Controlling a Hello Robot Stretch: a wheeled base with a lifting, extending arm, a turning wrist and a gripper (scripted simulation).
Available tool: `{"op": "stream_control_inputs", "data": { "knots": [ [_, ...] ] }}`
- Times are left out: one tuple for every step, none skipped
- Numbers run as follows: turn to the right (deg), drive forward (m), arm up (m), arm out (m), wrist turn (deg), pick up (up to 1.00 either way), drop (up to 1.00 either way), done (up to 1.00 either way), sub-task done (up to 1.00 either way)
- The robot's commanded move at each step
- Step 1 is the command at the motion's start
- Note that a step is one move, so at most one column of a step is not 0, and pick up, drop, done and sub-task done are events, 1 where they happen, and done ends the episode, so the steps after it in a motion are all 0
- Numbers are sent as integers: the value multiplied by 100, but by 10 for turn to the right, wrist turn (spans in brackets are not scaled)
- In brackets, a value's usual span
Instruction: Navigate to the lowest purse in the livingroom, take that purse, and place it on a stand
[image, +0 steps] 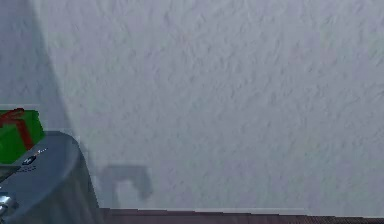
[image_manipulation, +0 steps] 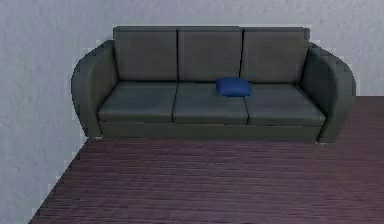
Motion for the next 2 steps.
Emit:
{"op": "stream_control_inputs", "data": {
  "knots": [
    [0, 5, 0, 0, 0, 0, 0, 0, 0],
    [450, 0, 0, 0, 0, 0, 0, 0, 0]
  ]
}}
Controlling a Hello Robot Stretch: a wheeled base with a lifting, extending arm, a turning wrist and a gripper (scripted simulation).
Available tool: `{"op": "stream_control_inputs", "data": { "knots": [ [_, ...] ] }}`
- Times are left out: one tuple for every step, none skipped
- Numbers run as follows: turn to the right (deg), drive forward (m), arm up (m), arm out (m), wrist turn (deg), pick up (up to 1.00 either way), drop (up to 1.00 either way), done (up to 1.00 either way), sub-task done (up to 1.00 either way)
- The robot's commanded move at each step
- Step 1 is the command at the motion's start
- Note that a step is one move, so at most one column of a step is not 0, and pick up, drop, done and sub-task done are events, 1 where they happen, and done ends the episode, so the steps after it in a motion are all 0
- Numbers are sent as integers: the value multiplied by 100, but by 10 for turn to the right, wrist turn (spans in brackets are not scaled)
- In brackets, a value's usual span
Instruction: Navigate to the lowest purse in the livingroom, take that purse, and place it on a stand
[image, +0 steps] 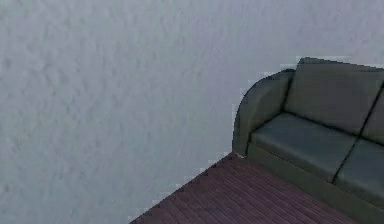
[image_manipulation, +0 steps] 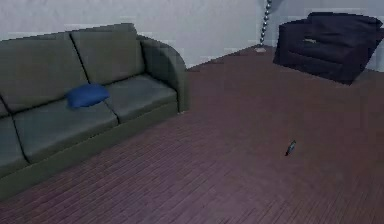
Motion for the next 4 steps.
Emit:
{"op": "stream_control_inputs", "data": {
  "knots": [
    [450, 0, 0, 0, 0, 0, 0, 0, 0],
    [450, 0, 0, 0, 0, 0, 0, 0, 0],
    [180, 0, 0, 0, 0, 0, 0, 0, 0],
    [0, 100, 0, 0, 0, 0, 0, 0, 0]
  ]
}}
